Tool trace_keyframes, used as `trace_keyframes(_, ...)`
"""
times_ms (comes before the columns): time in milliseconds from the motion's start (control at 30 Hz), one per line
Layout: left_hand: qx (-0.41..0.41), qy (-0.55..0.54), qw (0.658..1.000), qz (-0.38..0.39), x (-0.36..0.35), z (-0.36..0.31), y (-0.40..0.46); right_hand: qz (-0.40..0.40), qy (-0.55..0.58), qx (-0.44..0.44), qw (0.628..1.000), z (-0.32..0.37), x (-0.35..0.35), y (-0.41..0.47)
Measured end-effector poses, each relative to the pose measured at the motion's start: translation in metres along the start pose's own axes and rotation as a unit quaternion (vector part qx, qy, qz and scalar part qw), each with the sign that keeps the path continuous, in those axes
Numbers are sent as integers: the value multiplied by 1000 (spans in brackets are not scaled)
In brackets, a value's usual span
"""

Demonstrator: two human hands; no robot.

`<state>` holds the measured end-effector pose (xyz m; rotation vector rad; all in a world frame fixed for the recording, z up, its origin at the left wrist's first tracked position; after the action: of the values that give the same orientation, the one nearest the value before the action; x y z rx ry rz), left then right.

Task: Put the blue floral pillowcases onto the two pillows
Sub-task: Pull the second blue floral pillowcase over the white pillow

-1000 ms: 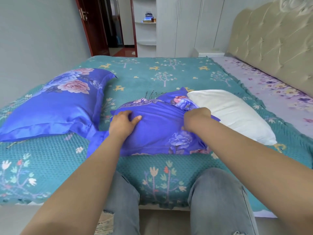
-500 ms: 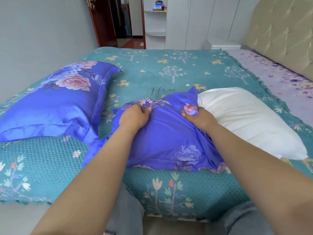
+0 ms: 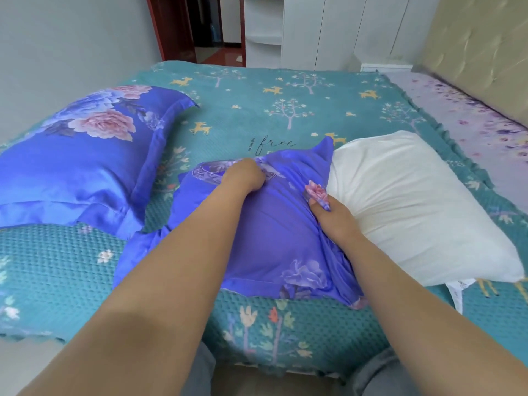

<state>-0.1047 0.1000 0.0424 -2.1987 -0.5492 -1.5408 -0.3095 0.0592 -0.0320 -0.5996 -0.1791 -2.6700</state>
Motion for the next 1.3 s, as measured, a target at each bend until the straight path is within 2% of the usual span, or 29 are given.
trace_keyframes(67,-61,-99,992,-58,9,-32,-6,58,97,-21,993,8,-12,-1)
trace_keyframes(167,-169,-109,980,-5,-8,-98,-22,109,189,-102,971,5,-20,-4)
trace_keyframes(233,-179,-77,980,31,-28,-110,-19,115,225,-112,961,-2,-16,-5)
trace_keyframes(333,-152,-42,987,36,-40,-77,-6,108,212,-77,968,-7,-15,-5)
trace_keyframes(400,-128,-39,991,14,-39,-45,-5,72,175,-57,980,-2,-20,-6)
trace_keyframes(500,-101,-72,990,-67,-24,-4,-19,-38,127,-53,990,0,-18,2)
trace_keyframes(600,-79,-68,970,-219,-2,36,-46,-172,152,-35,973,-1,2,6)
trace_keyframes(667,-16,-36,961,-275,6,68,-62,-221,183,-4,958,7,20,1)
trace_keyframes(733,83,-61,966,-239,2,106,-68,-248,192,-4,950,8,31,-3)
trace_keyframes(800,181,-137,961,-157,-10,145,-70,-244,168,-32,955,6,31,-5)
trace_keyframes(900,222,-209,952,-29,-27,176,-80,-140,120,-72,980,12,18,-17)
trace_keyframes(1033,177,-224,958,31,-35,182,-94,13,4,-112,994,21,14,-41)
trace_keyframes(1100,130,-251,957,69,-39,183,-100,53,-71,-134,987,14,14,-49)
trace_keyframes(1167,91,-273,947,143,-38,182,-113,95,-119,-126,980,11,10,-60)
trace_keyframes(1233,11,-290,936,197,-33,176,-122,131,-160,-114,972,11,1,-69)
trace_keyframes(1300,-59,-294,936,187,-26,173,-122,145,-202,-106,963,12,-10,-82)
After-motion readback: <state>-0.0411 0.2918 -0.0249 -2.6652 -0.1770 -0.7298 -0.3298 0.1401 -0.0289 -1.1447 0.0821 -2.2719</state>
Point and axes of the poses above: each hand's wrist, its own y-axis towards the middle knuckle, its own x-axis out of the back of the hand, z = x × y, the point moved 5 cm from there along y, towards the middle knuckle, and after that the axes turned 5 degrees about y, right-handed, at the moved point
